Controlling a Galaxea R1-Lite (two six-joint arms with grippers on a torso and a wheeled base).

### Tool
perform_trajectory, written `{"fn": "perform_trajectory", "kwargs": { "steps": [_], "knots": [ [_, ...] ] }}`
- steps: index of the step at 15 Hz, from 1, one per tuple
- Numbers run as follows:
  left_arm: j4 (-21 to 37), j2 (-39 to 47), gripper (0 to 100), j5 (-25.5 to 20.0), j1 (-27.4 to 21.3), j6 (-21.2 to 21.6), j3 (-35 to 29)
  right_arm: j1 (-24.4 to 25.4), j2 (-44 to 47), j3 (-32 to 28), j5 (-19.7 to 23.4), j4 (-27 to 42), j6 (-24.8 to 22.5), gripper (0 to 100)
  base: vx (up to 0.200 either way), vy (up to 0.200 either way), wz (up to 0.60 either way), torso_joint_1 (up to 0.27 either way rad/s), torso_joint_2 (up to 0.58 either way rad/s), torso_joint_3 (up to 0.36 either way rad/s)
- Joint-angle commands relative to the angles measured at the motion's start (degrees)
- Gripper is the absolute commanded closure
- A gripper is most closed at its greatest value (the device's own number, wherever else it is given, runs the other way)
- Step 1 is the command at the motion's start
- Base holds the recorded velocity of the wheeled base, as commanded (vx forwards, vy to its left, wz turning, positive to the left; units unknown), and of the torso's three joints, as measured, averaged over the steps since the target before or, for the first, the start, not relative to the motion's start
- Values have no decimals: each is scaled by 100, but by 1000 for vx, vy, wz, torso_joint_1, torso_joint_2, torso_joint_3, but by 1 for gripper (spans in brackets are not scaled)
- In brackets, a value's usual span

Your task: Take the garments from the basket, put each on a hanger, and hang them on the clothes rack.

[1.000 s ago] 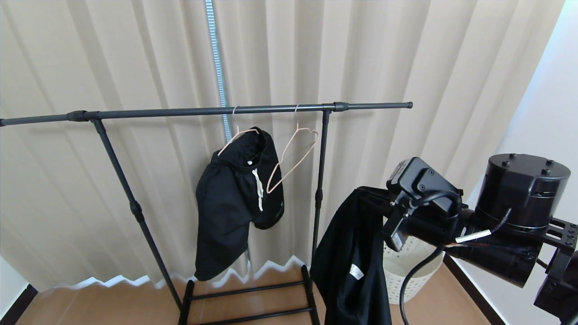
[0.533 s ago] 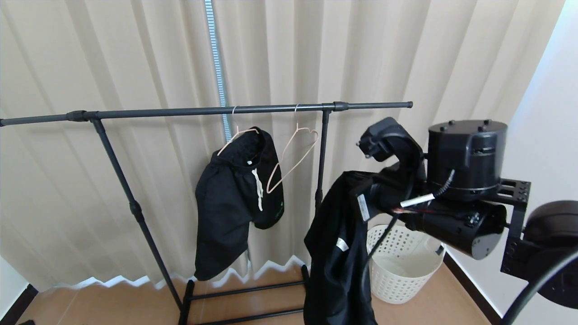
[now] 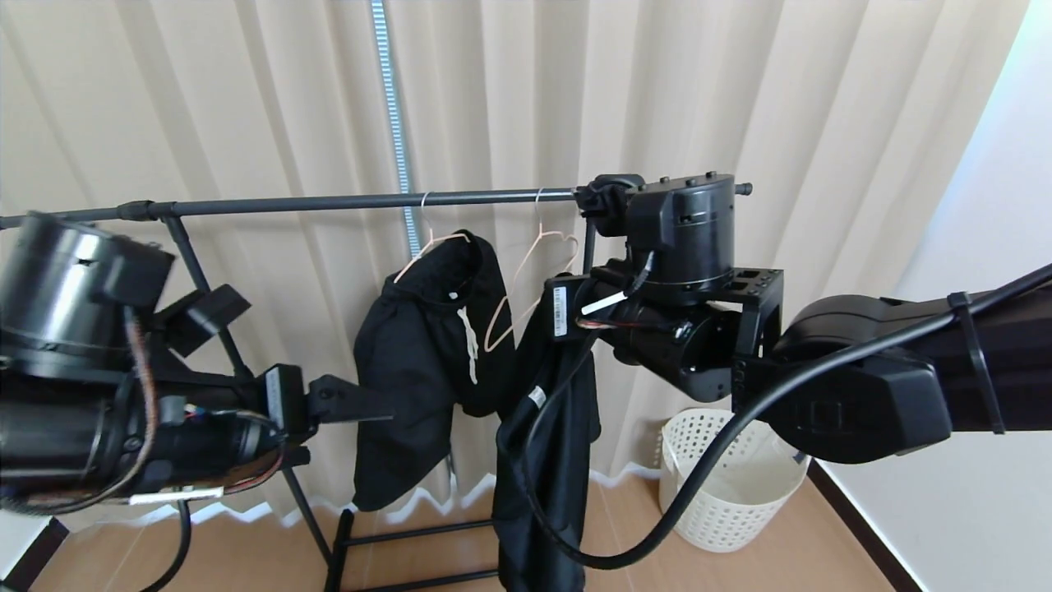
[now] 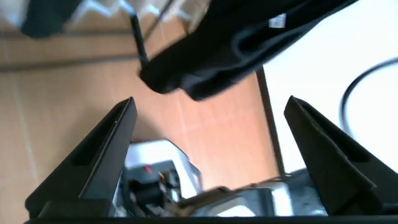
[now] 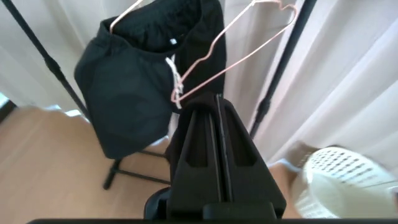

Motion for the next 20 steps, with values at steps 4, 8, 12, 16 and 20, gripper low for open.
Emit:
{"fn": "perform_trajectory", "kwargs": {
  "steps": [4, 8, 12, 16, 20],
  "knots": [
    [173, 1009, 0, 105, -229, -402, -109, 268, 224, -40, -181, -5, 484, 100, 0, 0, 0, 0, 0, 0],
    [-214, 1598, 0, 931, -624, -569, 120, 373, 206, -13, -418, -40, 563, 100, 0, 0, 0, 0, 0, 0],
    [-706, 1633, 0, 1063, -1011, -569, 287, 567, 180, -5, -427, -40, 643, 100, 0, 0, 0, 0, 0, 0],
    [-1102, 1677, 0, 1019, -1029, -684, 252, 593, 171, -31, -418, -84, 643, 100, 0, 0, 0, 0, 0, 0],
    [-1453, 1923, 0, 1019, -1055, -859, 243, 672, 92, -13, -409, -128, 660, 100, 0, 0, 0, 0, 0, 0]
  ]
}}
